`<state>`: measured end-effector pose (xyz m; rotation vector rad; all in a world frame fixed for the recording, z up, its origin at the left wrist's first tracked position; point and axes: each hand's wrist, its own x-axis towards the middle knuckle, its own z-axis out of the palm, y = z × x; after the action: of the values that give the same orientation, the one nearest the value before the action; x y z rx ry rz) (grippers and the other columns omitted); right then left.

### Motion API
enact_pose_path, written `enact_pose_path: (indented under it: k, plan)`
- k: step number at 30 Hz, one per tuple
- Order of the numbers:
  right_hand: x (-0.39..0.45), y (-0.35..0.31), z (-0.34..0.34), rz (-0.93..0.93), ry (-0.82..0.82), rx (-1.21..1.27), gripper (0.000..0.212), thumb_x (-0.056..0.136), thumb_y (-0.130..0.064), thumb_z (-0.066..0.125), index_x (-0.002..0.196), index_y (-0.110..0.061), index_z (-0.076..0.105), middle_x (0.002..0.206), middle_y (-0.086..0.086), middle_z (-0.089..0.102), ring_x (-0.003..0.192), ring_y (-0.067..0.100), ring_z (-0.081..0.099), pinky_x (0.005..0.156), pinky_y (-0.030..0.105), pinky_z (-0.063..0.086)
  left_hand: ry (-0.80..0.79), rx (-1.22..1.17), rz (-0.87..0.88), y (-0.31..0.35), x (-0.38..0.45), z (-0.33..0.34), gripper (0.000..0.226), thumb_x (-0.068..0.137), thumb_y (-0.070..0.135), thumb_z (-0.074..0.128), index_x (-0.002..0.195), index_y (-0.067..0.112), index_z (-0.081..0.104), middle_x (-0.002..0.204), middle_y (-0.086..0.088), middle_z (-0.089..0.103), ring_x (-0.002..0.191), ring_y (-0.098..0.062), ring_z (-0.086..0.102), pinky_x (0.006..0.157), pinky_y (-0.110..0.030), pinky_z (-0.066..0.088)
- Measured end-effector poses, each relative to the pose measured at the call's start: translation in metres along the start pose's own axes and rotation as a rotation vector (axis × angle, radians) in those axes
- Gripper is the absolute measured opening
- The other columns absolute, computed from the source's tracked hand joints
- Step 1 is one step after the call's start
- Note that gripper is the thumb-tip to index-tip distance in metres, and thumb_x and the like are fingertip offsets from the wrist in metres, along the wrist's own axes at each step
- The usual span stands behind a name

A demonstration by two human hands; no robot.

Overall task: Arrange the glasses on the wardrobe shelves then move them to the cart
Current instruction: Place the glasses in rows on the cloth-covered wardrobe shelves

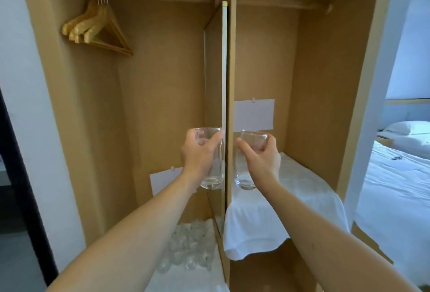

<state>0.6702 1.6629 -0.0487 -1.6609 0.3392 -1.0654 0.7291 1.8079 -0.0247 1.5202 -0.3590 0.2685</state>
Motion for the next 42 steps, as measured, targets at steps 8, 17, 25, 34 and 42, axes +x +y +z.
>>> enact_pose_path:
  k: [8,17,25,34,42]
  plan:
    - [0.053,0.034,-0.090,-0.008,0.027,-0.044,0.054,0.065,-0.070,0.075,0.087,-0.027,0.051,0.078,-0.004,0.053,0.068,0.011,0.053,0.064,0.029,0.046,-0.030,-0.041,-0.026,0.000,-0.014,0.109,0.068,0.062,0.075,0.076,0.110,0.029,0.059,0.107,0.005,0.070,0.099,-0.017,0.069,0.090,-0.048,0.058]
    - [0.090,0.076,-0.161,0.002,-0.018,-0.065,0.051,0.067,-0.067,0.077,0.099,-0.036,0.054,0.089,-0.007,0.067,0.082,0.012,0.065,0.072,0.030,0.053,-0.015,-0.034,-0.101,-0.019,-0.042,0.194,0.071,0.060,0.078,0.075,0.112,0.031,0.060,0.111,0.013,0.067,0.104,-0.014,0.067,0.092,-0.048,0.058]
    - [0.113,0.117,-0.179,0.073,-0.059,-0.075,0.059,0.065,-0.075,0.073,0.105,-0.037,0.051,0.090,-0.007,0.067,0.085,0.012,0.065,0.076,0.032,0.055,-0.010,0.047,-0.148,-0.037,-0.051,0.234,0.071,0.060,0.079,0.072,0.112,0.032,0.059,0.111,0.014,0.063,0.106,-0.018,0.066,0.094,-0.051,0.056]
    - [0.162,0.165,-0.177,0.108,-0.054,-0.083,0.063,0.067,-0.071,0.075,0.113,-0.033,0.055,0.091,-0.006,0.068,0.083,0.010,0.065,0.078,0.033,0.054,-0.052,0.069,-0.193,-0.078,-0.006,0.284,0.076,0.060,0.081,0.074,0.111,0.028,0.057,0.116,0.006,0.066,0.111,-0.024,0.066,0.095,-0.053,0.055]
    - [0.234,0.215,-0.149,0.179,-0.083,-0.118,0.064,0.071,-0.066,0.077,0.114,-0.024,0.055,0.093,-0.004,0.067,0.084,0.010,0.064,0.074,0.029,0.049,-0.017,0.048,-0.219,-0.132,0.070,0.326,0.071,0.060,0.079,0.073,0.110,0.030,0.062,0.106,0.011,0.069,0.104,-0.018,0.067,0.092,-0.052,0.057]
